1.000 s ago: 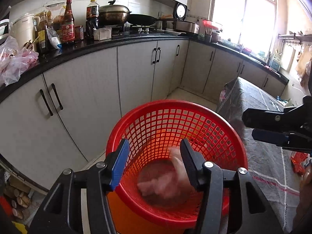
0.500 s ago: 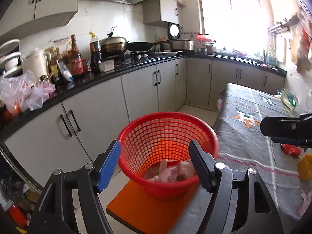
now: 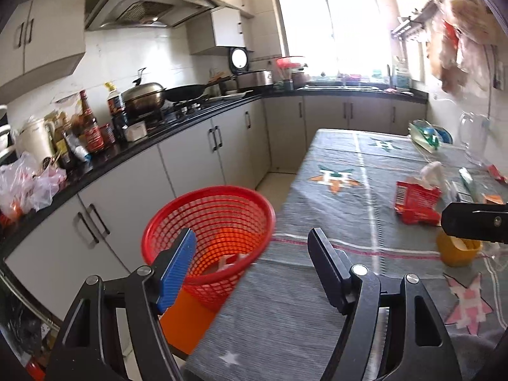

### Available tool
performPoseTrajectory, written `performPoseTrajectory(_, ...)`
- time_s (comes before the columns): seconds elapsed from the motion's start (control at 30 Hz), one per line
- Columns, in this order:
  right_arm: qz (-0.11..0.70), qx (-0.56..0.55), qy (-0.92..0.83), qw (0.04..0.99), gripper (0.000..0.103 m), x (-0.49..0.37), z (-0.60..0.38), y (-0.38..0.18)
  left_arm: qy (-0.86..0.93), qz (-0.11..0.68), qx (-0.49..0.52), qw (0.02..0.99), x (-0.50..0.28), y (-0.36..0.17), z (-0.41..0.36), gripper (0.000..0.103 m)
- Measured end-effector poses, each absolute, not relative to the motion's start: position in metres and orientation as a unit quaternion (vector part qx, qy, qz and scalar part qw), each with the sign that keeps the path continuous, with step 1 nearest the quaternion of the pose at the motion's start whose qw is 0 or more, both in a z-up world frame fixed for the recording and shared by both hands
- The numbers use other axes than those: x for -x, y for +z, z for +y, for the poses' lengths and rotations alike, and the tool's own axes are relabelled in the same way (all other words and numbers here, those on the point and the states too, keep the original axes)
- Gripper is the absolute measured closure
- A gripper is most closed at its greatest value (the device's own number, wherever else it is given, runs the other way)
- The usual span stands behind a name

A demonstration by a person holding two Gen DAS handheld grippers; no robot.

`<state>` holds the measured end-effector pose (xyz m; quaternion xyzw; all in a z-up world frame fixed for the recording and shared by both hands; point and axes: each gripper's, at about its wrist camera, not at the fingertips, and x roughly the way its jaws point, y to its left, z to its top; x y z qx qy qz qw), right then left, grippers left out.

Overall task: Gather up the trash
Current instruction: 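Grasp the yellow square container with the left tool while the right tool grasps the clear plastic cup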

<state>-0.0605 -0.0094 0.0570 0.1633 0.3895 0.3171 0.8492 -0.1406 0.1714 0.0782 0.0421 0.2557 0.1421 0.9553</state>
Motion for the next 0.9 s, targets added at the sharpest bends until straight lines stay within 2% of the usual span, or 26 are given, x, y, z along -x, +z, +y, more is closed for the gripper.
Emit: performPoseTrajectory(0.9,0.339,-0.278,0.247,0.864,0.034,0.097,-0.168,0.046,0.080,0.256,-0.141,0.953,0.140,0.078,0.064,0.030)
